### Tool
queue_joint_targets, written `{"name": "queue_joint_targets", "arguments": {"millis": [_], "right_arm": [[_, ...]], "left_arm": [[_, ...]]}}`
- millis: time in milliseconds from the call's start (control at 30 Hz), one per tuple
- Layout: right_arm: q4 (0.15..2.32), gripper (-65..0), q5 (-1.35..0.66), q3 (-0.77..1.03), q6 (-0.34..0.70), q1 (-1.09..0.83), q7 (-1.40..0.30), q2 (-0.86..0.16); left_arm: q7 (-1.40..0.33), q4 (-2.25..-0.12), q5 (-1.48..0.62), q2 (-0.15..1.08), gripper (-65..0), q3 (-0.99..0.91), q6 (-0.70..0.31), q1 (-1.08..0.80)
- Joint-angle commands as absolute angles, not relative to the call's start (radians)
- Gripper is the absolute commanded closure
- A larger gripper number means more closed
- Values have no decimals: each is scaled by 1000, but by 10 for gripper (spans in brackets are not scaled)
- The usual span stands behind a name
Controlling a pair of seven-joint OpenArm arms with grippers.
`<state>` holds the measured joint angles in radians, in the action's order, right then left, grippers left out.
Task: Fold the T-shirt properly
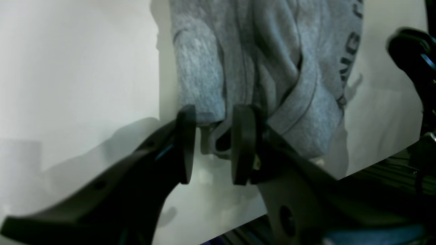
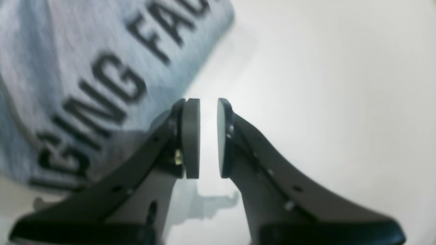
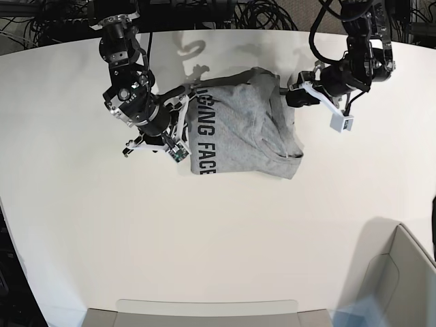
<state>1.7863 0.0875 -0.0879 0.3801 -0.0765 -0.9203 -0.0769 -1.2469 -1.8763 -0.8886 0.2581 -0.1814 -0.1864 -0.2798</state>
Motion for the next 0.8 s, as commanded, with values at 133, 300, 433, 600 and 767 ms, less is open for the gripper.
{"name": "queue_joint_targets", "arguments": {"millis": [133,300,433,600,767], "right_arm": [[1707,-95,88,-85,375,-31,-908,-68],[1692,-95,88,-85,375,-33,-908,-68],[1692,-95,88,-85,375,-35,-908,-71],[1693,-95,88,-85,375,-38,-908,-74],[1693,-95,90,-85,375,-45,-908,-91]], "left_arm": [[-1245,-1896,-920,266,-195,-186,-183,-286],[-1245,-1894,-920,268,-196,-90,-183,-308],[-1234,-1883,-918,268,-196,-7,-183,-308],[-1204,-1804,-917,266,-196,-28,-182,-300],[-1202,-1801,-915,268,-195,-64,-182,-308]]}}
